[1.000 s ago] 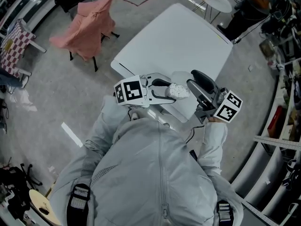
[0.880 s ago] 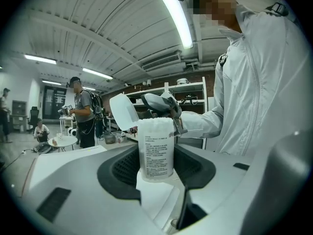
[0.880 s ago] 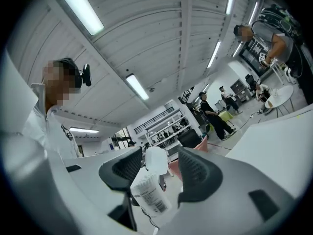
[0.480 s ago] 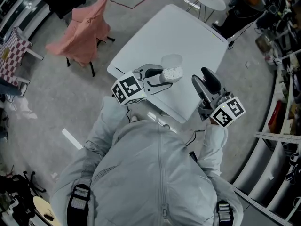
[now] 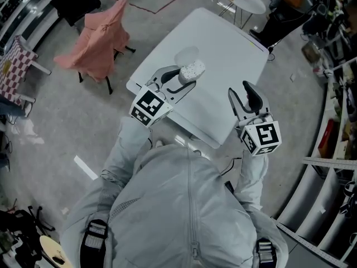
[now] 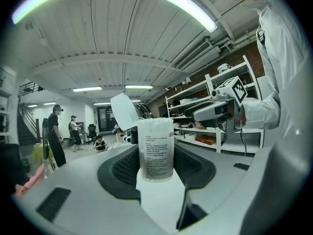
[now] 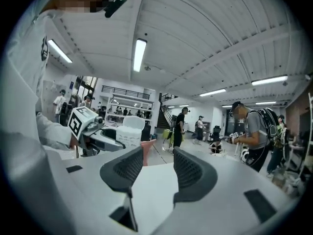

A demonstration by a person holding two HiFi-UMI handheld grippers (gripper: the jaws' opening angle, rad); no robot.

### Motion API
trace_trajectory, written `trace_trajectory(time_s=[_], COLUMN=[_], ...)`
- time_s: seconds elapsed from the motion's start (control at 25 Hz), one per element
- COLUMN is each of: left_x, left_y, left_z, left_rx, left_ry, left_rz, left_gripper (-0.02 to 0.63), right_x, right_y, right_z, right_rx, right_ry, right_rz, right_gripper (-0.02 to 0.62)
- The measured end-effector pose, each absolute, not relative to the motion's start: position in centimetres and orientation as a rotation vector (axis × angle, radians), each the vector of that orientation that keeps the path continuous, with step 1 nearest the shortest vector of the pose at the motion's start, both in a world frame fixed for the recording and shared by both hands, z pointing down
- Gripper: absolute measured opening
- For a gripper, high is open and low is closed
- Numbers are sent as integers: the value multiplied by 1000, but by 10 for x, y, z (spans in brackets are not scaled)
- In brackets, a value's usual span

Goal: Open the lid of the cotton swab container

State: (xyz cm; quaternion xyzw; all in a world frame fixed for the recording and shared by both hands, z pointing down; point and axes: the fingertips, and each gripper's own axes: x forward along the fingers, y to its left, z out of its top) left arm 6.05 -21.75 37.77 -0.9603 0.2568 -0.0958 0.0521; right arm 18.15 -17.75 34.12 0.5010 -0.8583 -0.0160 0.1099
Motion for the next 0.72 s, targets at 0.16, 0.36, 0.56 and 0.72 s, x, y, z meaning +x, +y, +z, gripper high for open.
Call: trace_trajectory(time_s=[0.16,0.36,0.56,0.72], left_x=[52,43,38,40], left_y=[-221,-222,-222,-221], left_z=[366,357,351,347], left_rx=[-2871,-2834,-2803,-2785], left_ry=[856,886,903,913], left_rz=[-242,-251,-269,-286], left_gripper=[210,210,210,210], right_x=[184,186,185,187], right_y=[-180,-179,-178,-175], right_z=[339,326,318,312], right_rx=[1512,1573,1592,1601], right_ry=[-2465,-2457,-2449,-2461], right_rz=[-127,-179,-212,-220], right_gripper=[151,76,38,34])
